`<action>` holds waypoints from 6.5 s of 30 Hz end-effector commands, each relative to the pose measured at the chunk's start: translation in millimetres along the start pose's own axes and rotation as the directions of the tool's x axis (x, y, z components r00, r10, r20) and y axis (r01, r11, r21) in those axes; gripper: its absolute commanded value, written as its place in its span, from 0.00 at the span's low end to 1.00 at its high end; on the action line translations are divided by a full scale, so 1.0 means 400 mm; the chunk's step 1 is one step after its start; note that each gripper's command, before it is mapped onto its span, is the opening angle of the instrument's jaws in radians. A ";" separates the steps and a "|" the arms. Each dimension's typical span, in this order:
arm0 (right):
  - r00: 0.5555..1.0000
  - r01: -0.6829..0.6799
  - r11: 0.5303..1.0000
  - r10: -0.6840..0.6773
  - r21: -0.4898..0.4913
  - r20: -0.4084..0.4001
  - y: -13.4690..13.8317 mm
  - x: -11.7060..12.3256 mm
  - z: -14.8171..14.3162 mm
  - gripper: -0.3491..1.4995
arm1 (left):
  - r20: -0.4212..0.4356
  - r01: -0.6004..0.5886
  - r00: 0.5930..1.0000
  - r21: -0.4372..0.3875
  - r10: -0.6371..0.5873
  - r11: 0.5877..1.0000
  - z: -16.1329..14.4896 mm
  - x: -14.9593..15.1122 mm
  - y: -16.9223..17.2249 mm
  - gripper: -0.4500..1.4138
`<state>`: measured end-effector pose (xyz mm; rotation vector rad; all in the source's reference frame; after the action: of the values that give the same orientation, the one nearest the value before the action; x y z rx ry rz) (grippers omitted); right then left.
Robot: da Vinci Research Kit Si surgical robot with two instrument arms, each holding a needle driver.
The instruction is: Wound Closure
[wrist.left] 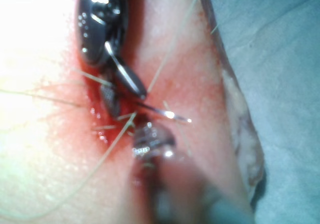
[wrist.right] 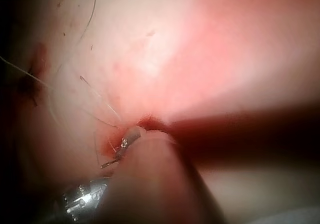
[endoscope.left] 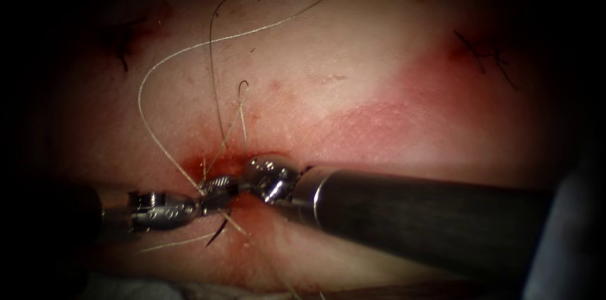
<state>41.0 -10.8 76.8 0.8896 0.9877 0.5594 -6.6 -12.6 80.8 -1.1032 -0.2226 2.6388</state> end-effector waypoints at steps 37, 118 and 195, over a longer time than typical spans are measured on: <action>0.979 0.196 0.981 -0.195 0.012 -0.065 -0.0035 -0.0028 -0.0305 0.89 | -0.231 -0.358 0.871 0.309 0.434 0.881 -0.0117 0.0080 0.0074 0.55; 0.827 0.512 0.767 -0.562 -0.388 -0.019 -0.0175 0.0039 -0.0110 0.75 | -0.337 -0.256 0.846 0.424 0.414 0.869 -0.0752 0.0619 -0.0032 0.00; 0.710 0.680 0.623 -0.691 -0.386 0.136 -0.0130 -0.0055 -0.0074 0.98 | -0.336 -0.271 0.843 0.409 0.420 0.871 -0.0742 0.0577 -0.0041 0.00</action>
<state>36.6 -13.6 72.2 0.0651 1.0863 0.0929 -0.1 -2.5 44.3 -1.6589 0.5729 2.4976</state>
